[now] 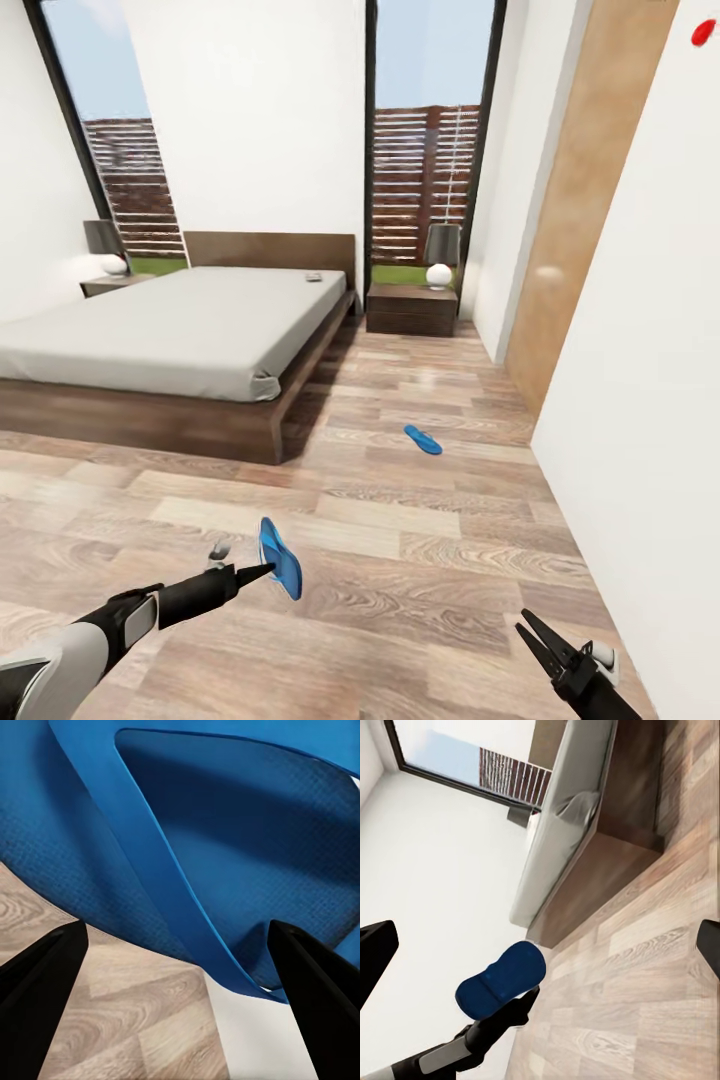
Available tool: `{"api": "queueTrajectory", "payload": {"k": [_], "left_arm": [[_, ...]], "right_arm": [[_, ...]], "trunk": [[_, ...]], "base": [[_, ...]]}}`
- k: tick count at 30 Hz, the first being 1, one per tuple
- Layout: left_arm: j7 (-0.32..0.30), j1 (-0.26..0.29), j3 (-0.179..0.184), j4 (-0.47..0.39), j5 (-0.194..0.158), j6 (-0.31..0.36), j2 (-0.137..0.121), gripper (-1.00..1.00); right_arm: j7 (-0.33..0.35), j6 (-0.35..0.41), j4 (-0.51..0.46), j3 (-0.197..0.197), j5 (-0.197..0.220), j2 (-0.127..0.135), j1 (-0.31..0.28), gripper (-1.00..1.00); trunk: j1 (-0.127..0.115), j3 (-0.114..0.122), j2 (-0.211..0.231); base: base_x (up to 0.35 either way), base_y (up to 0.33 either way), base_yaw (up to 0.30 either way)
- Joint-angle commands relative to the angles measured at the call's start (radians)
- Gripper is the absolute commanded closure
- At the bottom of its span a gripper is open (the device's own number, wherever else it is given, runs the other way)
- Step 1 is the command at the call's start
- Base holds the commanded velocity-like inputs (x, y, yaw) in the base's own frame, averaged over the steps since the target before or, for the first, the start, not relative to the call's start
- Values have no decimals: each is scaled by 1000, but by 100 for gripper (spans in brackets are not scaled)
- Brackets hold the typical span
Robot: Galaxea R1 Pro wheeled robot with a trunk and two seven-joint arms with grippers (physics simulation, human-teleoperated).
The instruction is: In the bedroom, move the book from the bed onto either nightstand, and place the two sandals side by side next to the bed.
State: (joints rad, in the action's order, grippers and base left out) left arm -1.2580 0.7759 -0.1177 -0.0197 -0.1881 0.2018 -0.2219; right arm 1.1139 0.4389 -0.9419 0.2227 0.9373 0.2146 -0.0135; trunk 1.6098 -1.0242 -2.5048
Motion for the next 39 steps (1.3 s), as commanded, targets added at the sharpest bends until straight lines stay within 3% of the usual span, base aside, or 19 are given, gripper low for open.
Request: {"api": "queueTrajectory", "payload": {"k": [1,29,39], "left_arm": [[-3,0,-11,0,4,10,0,100],[-3,0,-11,0,4,10,-3,100],[-3,0,-11,0,4,10,-3,100]], "right_arm": [[1,9,0,0,6,0,-1,-100],[1,9,0,-2,4,0,-1,-100],[1,9,0,-2,3,0,-1,-100]], "trunk": [[0,-1,0],[0,-1,0],[0,-1,0]], "base": [[175,0,-230],[175,0,-228],[175,0,-59]]}}
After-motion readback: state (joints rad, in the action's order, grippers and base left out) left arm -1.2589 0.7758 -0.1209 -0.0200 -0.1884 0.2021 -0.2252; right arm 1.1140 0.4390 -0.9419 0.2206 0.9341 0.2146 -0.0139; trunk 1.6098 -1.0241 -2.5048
